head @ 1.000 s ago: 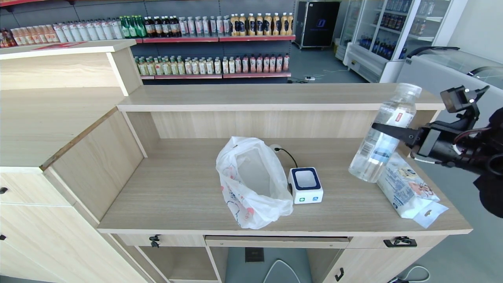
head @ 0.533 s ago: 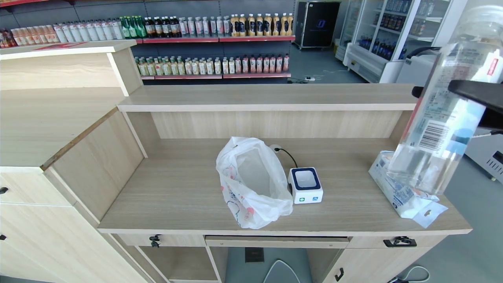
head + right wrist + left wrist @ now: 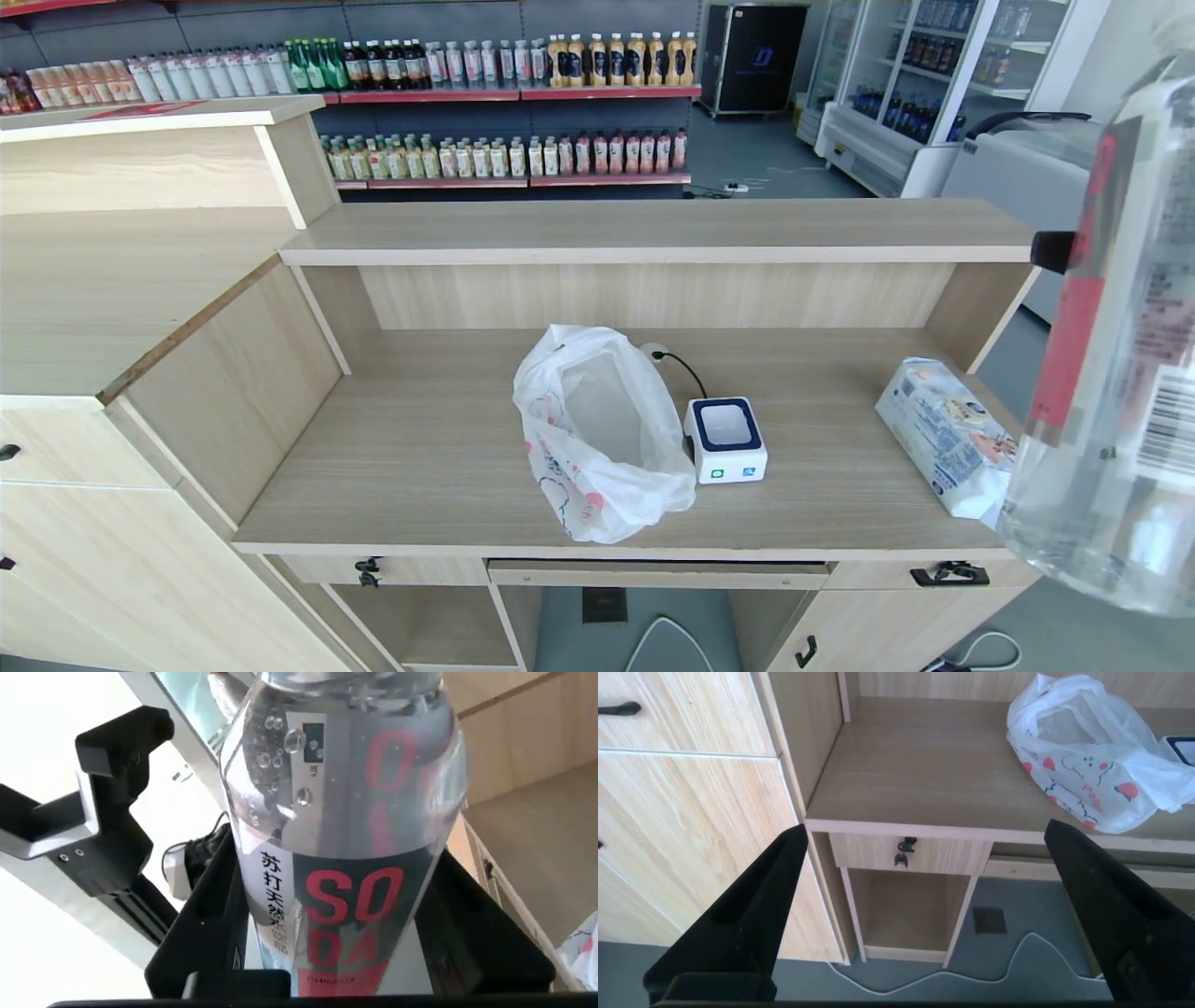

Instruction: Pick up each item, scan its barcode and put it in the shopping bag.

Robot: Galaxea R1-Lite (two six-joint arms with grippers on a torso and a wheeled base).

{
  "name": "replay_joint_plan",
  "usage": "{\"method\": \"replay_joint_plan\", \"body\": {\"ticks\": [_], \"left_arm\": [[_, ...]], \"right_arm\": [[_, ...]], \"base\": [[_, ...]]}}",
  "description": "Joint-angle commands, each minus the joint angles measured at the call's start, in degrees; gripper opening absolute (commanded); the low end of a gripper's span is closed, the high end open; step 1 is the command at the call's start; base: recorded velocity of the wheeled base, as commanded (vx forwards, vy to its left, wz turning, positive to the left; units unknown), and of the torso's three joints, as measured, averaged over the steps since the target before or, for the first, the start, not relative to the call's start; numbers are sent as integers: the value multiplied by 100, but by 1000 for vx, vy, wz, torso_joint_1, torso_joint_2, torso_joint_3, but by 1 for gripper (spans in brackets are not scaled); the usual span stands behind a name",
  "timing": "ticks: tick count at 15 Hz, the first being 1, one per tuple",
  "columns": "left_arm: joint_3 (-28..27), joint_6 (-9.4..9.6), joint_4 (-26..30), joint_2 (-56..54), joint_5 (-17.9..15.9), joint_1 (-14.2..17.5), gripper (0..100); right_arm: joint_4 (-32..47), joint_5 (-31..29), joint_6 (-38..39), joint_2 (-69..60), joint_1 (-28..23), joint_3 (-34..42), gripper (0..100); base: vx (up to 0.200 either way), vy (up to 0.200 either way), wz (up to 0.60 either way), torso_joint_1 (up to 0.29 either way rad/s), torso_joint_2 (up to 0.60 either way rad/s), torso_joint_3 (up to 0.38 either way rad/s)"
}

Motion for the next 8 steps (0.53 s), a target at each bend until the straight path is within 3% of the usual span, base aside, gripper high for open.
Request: {"method": "replay_joint_plan", "body": {"ticks": [1, 8], "left_arm": [[0, -2, 0, 2, 2, -1, 100], [0, -2, 0, 2, 2, -1, 100]], "right_arm": [[-34, 14, 140, -34, 177, 38, 0], [-96, 93, 158, 247, 1206, -358, 0]], "base": [[0, 0, 0, 0, 0, 0], [0, 0, 0, 0, 0, 0]]}}
